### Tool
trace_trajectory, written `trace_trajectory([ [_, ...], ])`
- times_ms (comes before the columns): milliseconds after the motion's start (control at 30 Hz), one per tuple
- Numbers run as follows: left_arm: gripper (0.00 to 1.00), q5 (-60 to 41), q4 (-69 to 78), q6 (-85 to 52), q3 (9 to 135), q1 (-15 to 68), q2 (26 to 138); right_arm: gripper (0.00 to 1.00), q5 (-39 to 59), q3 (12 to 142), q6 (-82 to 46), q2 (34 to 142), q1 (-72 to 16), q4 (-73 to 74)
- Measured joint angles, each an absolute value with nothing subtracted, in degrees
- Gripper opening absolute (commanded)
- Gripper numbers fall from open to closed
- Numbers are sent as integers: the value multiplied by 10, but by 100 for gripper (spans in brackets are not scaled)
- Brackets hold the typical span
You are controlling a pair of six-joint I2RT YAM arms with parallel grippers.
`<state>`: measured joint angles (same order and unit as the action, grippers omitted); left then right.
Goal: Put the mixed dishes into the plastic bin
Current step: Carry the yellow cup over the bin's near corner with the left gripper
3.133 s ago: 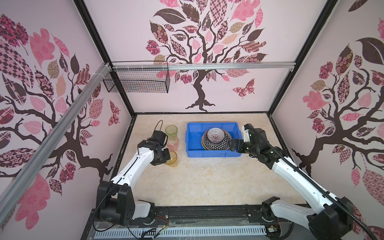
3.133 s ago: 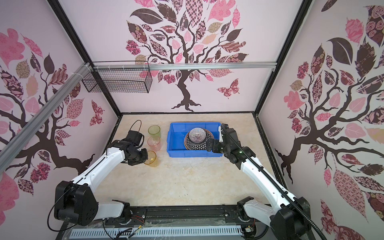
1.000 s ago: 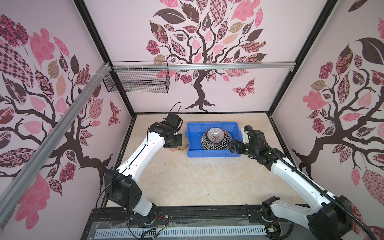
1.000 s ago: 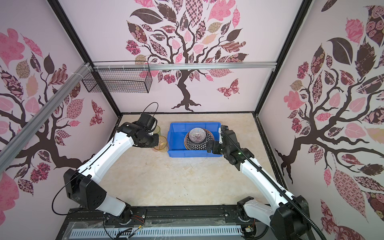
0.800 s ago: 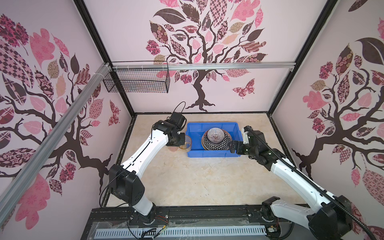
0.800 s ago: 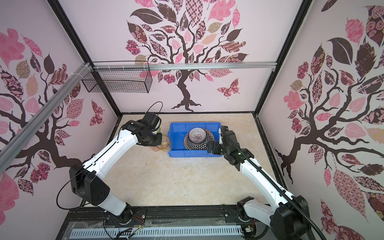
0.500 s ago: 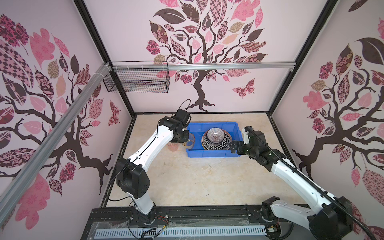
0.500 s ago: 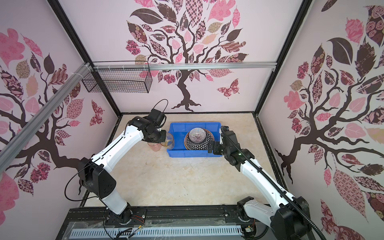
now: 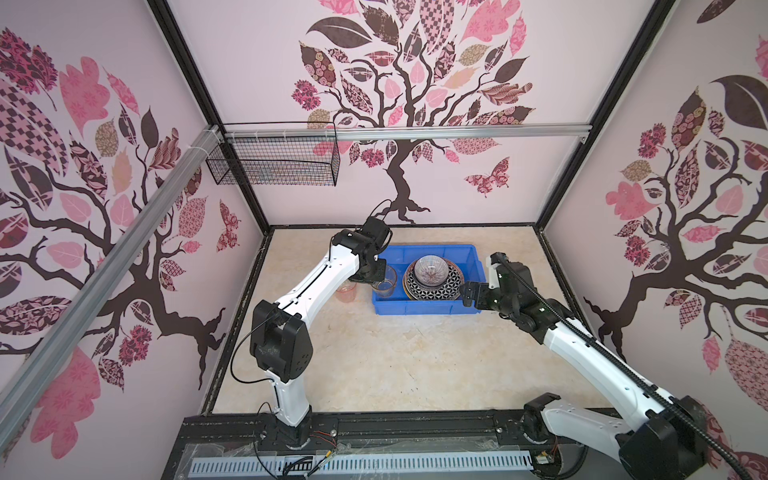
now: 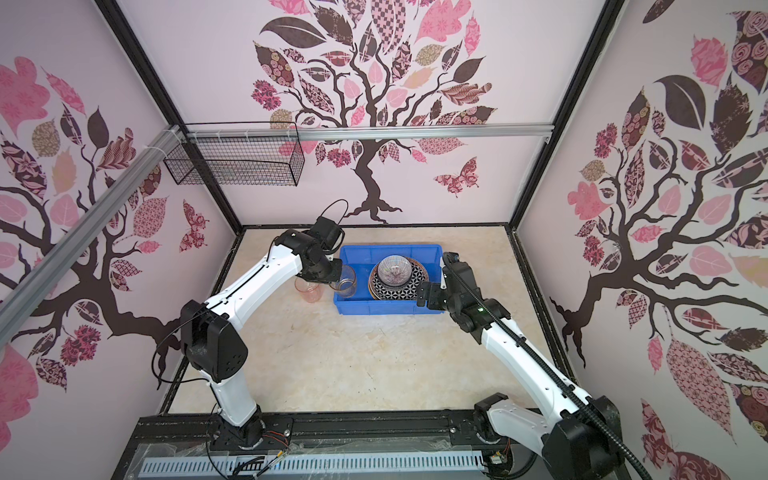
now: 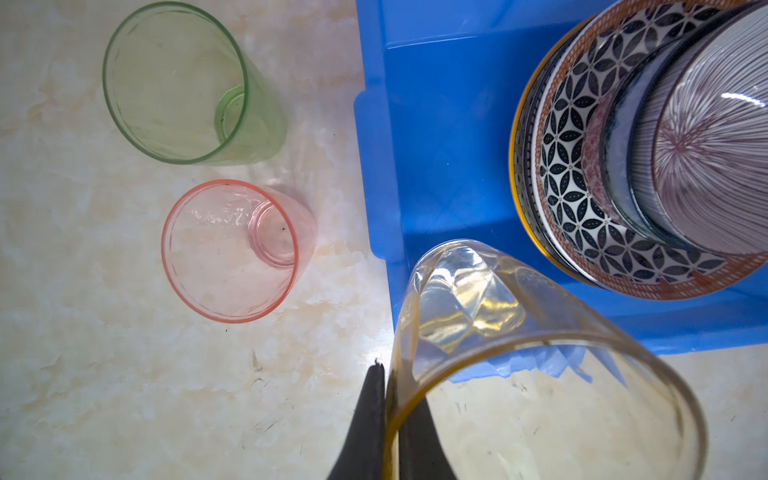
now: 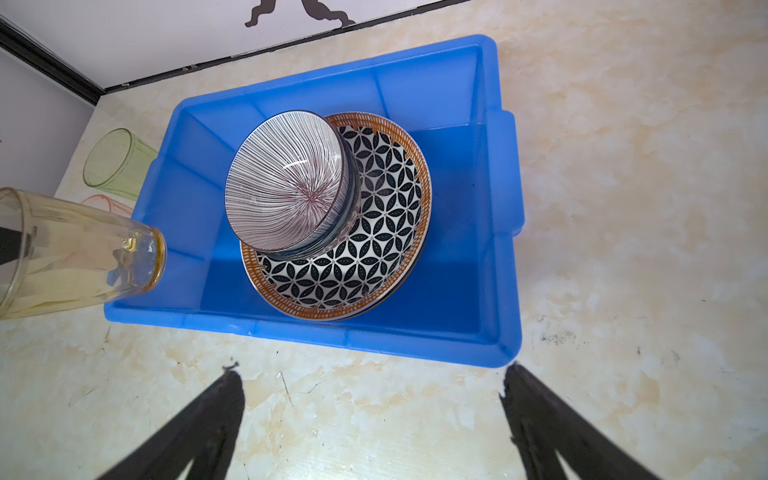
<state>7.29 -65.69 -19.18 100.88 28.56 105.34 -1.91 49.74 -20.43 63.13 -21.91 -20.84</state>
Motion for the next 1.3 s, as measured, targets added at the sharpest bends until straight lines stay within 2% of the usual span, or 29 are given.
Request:
trace_trajectory([
  [1300,0,76,-651,-177,1075,303,1180,100,-21,479,-195,616,-219,-216],
])
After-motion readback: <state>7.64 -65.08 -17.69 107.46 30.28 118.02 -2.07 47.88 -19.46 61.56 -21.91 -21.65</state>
